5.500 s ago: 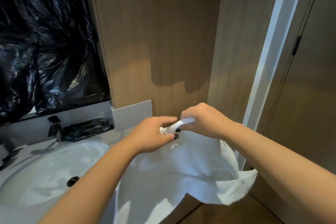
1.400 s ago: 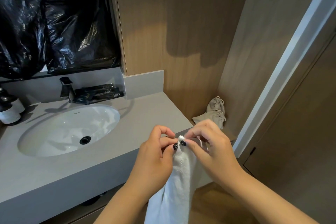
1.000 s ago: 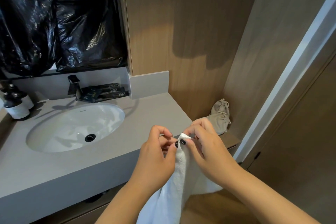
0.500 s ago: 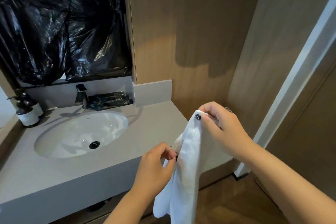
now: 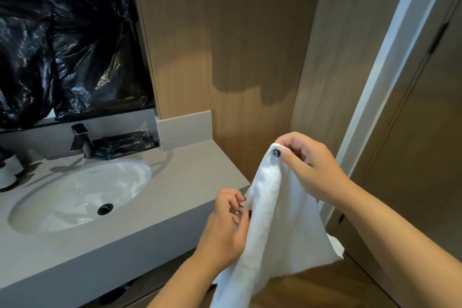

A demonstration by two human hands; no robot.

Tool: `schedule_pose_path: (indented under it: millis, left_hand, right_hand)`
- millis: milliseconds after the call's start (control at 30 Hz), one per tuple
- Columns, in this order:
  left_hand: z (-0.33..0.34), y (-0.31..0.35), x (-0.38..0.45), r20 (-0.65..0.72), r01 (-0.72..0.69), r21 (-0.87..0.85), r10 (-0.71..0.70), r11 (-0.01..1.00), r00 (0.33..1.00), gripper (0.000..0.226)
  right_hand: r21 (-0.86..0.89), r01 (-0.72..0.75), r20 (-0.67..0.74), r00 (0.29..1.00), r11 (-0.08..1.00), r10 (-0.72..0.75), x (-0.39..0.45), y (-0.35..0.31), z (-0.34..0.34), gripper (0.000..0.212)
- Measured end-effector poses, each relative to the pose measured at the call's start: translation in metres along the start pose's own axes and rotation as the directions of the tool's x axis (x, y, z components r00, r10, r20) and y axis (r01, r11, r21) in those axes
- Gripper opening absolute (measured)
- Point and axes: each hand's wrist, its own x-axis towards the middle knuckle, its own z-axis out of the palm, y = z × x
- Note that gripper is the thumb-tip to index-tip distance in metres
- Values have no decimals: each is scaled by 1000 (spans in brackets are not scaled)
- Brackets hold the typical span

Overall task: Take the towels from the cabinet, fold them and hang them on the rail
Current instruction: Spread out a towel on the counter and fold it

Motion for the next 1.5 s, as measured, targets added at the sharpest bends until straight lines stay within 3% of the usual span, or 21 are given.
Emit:
schedule_pose_path:
  millis: [100,167,300,400,500,633,767,867,967,1033,1133,1233,1367,1500]
  left_hand:
    - [14,4,-9,196,-162,63,147,985,969,20]
    - [20,8,-8,235,-155,81,132,985,963,26]
    - [26,5,2,140,-28,156,6,987,990,34]
    - [41,7,6,184,-4,276,-48,961,982,26]
    - [60,0,-3,204,-18,378,-64,926,977,18]
    - [67,-38,-17,142,97,465,-182,880,973,37]
    - [65,-58,-21,96,207,376,-260,903,961,50]
    - [60,-59,-15,236,179,308,-257,934,937,52]
    - [55,-67,-4,364,73,411,-237,908,901,50]
    - [50,-75,3,394,91,452,-290,887,872,54]
    - [45,-78,7,465,222,286,-337,932,818,57]
    - [52,-68,9,532,253,71,-251,965,809,49]
    - [64,-47,35,526,344,-171,-210,923,824,65]
    - [60,-10,75,513,282,-291,-99,914,852,48]
  right_hand:
    - [-35,-30,16,999,999,30,-12,11,-17,13]
    - [-24,-38,44,998,999,39,-21,14,-27,13]
    - [12,-62,115,992,998,61,-42,19,-38,10]
    - [4,-70,114,991,998,69,-52,27,-36,11]
    - [22,-69,30,997,997,69,-57,32,-40,12]
    - [55,-91,-92,991,994,96,-57,38,-59,12]
    - [54,-109,-125,985,993,115,-53,49,-69,11]
    - [103,-126,-86,987,987,135,-42,50,-70,12]
    - [105,-97,-53,993,990,103,-28,45,-71,11]
    - [105,-86,-61,994,991,92,-19,41,-73,11]
    - [98,-87,-118,988,991,99,-7,39,-76,11]
    - [87,-99,-153,982,991,111,3,37,-79,11]
    - [80,-187,49,982,979,183,15,36,-79,13]
    - [43,-210,199,960,977,198,24,40,-73,18]
